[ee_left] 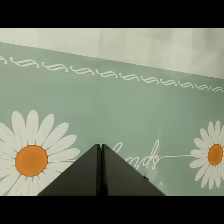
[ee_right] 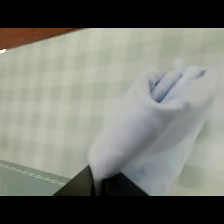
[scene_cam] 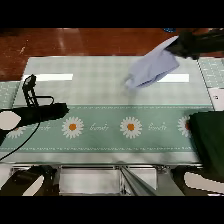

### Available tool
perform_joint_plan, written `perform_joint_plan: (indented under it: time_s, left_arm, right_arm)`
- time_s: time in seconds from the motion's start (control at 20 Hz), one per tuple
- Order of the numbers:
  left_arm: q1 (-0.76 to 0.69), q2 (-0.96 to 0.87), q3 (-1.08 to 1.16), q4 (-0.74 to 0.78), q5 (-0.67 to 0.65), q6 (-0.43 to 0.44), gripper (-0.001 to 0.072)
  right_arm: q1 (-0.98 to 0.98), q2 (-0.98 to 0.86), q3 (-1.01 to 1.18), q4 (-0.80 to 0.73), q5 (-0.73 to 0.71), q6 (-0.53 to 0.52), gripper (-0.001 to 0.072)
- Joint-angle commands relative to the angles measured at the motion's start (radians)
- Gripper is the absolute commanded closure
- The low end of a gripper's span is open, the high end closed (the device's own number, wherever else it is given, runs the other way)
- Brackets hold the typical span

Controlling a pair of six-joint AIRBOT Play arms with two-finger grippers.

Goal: Fold the shirts.

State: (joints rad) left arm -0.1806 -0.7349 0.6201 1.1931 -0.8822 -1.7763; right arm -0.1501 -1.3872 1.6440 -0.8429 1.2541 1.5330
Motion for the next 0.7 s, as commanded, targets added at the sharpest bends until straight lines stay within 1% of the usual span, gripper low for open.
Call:
perform_joint_plan:
  time_s: [0.0, 0.15, 0.25, 0.35, 0.45, 0.55, 0.65]
  left_arm:
    - [0.0, -0.008, 0.0, -0.019, 0.0, 0.002, 0.069]
    - [-0.001, -0.008, 0.0, -0.042, -0.001, 0.002, 0.069]
    - [-0.001, -0.008, 0.0, -0.085, -0.021, 0.003, 0.069]
    - [-0.001, -0.008, 0.0, -0.125, -0.042, 0.04, 0.069]
    - [-0.001, -0.008, 0.0, -0.132, -0.046, 0.047, 0.069]
    - [-0.001, -0.008, 0.0, -0.132, -0.045, 0.048, 0.069]
    - [-0.002, -0.008, 0.0, -0.132, -0.045, 0.062, 0.069]
  right_arm:
    - [-0.18, 0.045, 0.101, -0.065, 0.14, 0.085, 0.0689]
    - [-0.352, 0.099, 0.107, -0.064, 0.222, 0.13, 0.0689]
    - [-0.453, 0.134, 0.107, -0.065, 0.257, 0.156, 0.0689]
    - [-0.548, 0.16, 0.107, -0.069, 0.307, 0.177, 0.0689]
    - [-0.631, 0.178, 0.107, -0.104, 0.386, 0.18, 0.0689]
    - [-0.692, 0.195, 0.107, -0.233, 0.497, 0.176, 0.0689]
    - [-0.738, 0.216, 0.107, -0.416, 0.593, 0.132, 0.0689]
